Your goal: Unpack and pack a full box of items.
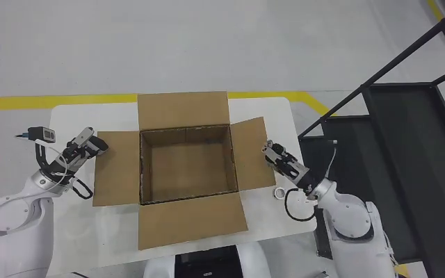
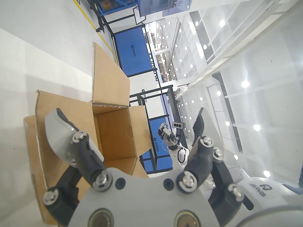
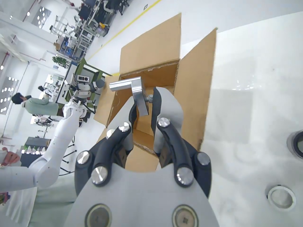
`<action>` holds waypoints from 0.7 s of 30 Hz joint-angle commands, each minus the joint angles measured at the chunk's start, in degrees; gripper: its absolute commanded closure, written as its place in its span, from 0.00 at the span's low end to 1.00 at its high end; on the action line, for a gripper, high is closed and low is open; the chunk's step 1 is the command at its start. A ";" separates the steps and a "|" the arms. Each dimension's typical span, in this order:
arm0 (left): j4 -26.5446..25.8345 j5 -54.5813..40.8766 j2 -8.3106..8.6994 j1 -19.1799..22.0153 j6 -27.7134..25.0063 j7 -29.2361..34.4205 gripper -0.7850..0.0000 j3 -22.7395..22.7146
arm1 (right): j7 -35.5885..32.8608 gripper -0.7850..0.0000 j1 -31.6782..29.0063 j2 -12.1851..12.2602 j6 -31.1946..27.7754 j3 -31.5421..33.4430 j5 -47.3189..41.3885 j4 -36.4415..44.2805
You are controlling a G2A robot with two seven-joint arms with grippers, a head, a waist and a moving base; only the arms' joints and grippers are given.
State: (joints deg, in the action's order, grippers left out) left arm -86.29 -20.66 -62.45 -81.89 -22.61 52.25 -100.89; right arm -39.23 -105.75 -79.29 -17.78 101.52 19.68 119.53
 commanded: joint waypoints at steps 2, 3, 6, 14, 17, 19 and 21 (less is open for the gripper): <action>0.00 0.00 0.00 0.00 0.00 0.00 0.00 0.00 | 1.95 1.00 -2.46 0.17 1.44 2.18 -0.06 -0.75; 0.00 0.00 0.00 0.00 0.00 0.00 0.00 0.00 | 2.72 1.00 -3.03 0.20 1.97 2.65 -0.02 -1.20; 0.00 0.00 0.00 0.00 0.00 0.00 0.00 0.00 | 4.94 1.00 -4.26 0.28 3.29 3.36 0.51 -2.70; 0.00 0.00 0.00 0.00 0.00 0.00 0.00 0.00 | 7.08 1.00 -4.70 0.34 3.96 2.92 1.58 -3.87; 0.00 0.00 0.00 0.00 0.00 0.00 0.00 0.00 | 7.08 1.00 -4.70 0.34 3.96 2.92 1.58 -3.87; 0.00 0.00 0.00 0.00 0.00 0.00 0.00 0.00 | 7.08 1.00 -4.70 0.34 3.96 2.92 1.58 -3.87; 0.00 0.00 0.00 0.00 0.00 0.00 0.00 0.00 | 7.08 1.00 -4.70 0.34 3.96 2.92 1.58 -3.87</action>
